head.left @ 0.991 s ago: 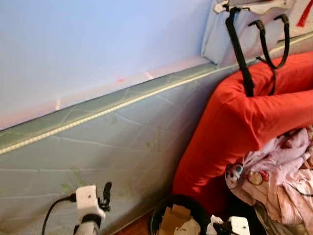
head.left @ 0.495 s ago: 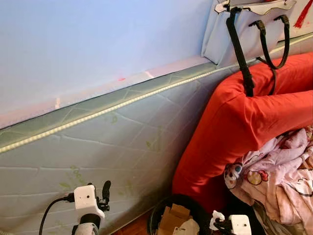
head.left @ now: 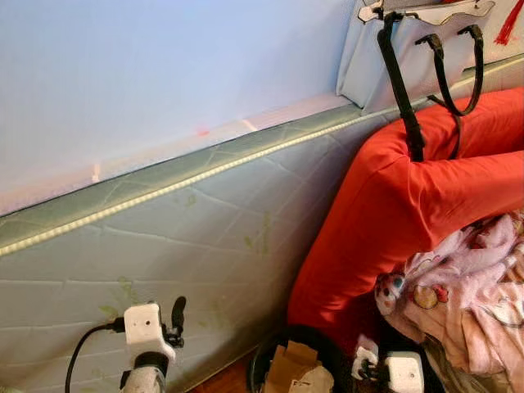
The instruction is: Clean up the room
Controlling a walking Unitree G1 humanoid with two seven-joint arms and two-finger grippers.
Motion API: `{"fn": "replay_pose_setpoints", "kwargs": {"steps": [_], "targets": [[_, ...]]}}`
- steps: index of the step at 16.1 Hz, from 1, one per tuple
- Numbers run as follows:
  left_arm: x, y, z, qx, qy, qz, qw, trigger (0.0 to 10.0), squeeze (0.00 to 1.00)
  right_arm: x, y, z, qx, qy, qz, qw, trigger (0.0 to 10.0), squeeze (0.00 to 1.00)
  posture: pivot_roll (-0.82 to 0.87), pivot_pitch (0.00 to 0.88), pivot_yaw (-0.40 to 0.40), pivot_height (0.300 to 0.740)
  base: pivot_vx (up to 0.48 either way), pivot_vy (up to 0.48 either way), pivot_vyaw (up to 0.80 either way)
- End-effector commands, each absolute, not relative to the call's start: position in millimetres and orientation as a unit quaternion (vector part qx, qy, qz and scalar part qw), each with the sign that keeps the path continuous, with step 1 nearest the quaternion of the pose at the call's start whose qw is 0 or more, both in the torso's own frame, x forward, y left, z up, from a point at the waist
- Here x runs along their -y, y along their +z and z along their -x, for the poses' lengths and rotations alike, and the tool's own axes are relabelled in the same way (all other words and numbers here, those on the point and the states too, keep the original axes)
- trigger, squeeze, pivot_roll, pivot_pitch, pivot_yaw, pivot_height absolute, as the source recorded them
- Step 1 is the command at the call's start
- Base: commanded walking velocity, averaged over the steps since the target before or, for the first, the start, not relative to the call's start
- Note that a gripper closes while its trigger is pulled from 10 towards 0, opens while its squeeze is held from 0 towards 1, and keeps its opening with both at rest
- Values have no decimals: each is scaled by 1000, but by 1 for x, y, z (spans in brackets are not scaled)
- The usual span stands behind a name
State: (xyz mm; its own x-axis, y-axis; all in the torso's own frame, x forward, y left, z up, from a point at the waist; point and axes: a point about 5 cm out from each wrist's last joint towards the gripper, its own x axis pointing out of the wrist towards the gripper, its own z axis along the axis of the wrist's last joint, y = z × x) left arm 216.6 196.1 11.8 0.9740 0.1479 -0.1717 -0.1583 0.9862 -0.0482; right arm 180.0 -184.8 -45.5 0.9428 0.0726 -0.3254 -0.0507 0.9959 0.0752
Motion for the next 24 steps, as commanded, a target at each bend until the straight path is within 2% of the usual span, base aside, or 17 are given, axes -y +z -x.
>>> {"fn": "replay_pose_setpoints", "kwargs": {"steps": [1, 2, 4, 6, 8, 11, 16, 24], "targets": [[-196, 12, -216, -89, 74, 24, 993, 10000, 0, 173, 32, -229, 53, 68, 1, 996, 10000, 0, 17, 0, -31, 740, 0, 0, 0], [-196, 12, -217, -89, 74, 24, 993, 10000, 0, 170, 45, -233, 86, 75, 0, 993, 10000, 0, 17, 0, -31, 740, 0, 0, 0], [-191, 15, -223, -87, 70, 26, 993, 10000, 0, 169, 19, -231, 16, 82, 18, 996, 10000, 0, 18, 0, -28, 740, 0, 0, 0], [-189, 17, -225, -82, 64, 24, 994, 10000, 0, 162, 24, -229, -1, 64, -17, 998, 10000, 0, 26, 0, -32, 740, 0, 0, 0], [-192, 17, -224, -83, 68, 23, 994, 10000, 0, 155, 24, -227, -16, 85, -26, 996, 10000, 0, 21, 0, -31, 740, 0, 0, 0], [-189, 18, -226, -80, 64, 23, 994, 10000, 0, 161, 13, -230, -49, 69, -32, 996, 10000, 0, 26, 0, -30, 740, 0, 0, 0], [-189, 18, -226, -81, 63, 23, 994, 10000, 0, 162, 12, -232, -71, 69, -30, 995, 10000, 0, 27, 0, -31, 685, 0, 0, 0], [-189, 18, -225, -82, 65, 23, 994, 10000, 0, 161, 7, -231, -80, 74, -33, 993, 10000, 0, 30, 0, -36, 685, 0, 0, 0]]}}
